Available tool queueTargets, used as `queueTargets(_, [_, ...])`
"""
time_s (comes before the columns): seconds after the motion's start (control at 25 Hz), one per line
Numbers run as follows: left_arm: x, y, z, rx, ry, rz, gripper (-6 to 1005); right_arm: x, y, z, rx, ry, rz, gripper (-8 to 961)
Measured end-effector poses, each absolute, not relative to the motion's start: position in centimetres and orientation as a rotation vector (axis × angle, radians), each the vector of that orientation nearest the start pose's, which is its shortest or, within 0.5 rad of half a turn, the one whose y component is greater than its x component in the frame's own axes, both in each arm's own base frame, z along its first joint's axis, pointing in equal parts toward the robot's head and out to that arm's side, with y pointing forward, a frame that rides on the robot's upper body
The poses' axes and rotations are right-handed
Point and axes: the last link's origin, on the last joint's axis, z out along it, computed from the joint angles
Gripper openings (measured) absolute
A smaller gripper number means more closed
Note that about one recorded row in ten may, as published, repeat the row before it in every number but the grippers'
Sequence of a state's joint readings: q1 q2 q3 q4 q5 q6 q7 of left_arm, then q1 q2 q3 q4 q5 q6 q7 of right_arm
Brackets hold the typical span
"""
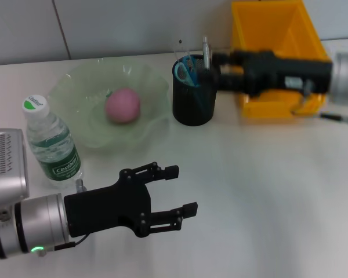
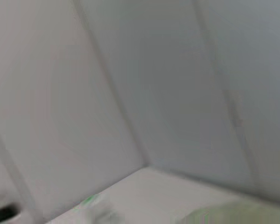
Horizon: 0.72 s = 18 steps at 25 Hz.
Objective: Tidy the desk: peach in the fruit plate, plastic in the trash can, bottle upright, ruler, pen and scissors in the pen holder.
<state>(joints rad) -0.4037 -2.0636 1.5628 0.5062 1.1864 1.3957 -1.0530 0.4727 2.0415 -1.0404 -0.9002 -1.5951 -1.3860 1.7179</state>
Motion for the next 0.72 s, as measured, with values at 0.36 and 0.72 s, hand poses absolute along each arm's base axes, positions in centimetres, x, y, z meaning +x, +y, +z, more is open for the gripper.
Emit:
queueTargets(0.36, [-25.1, 27.5, -5.0, -2.793, -0.515, -1.030, 810, 25.3, 30.6, 1.5, -2.932, 0.819, 0.686, 770])
queueTargets(0.72, [-26.8, 26.5, -3.8, -2.823, -0.613, -1.020, 810, 28.8, 27.6, 0.7, -2.959, 0.809, 0.676, 769])
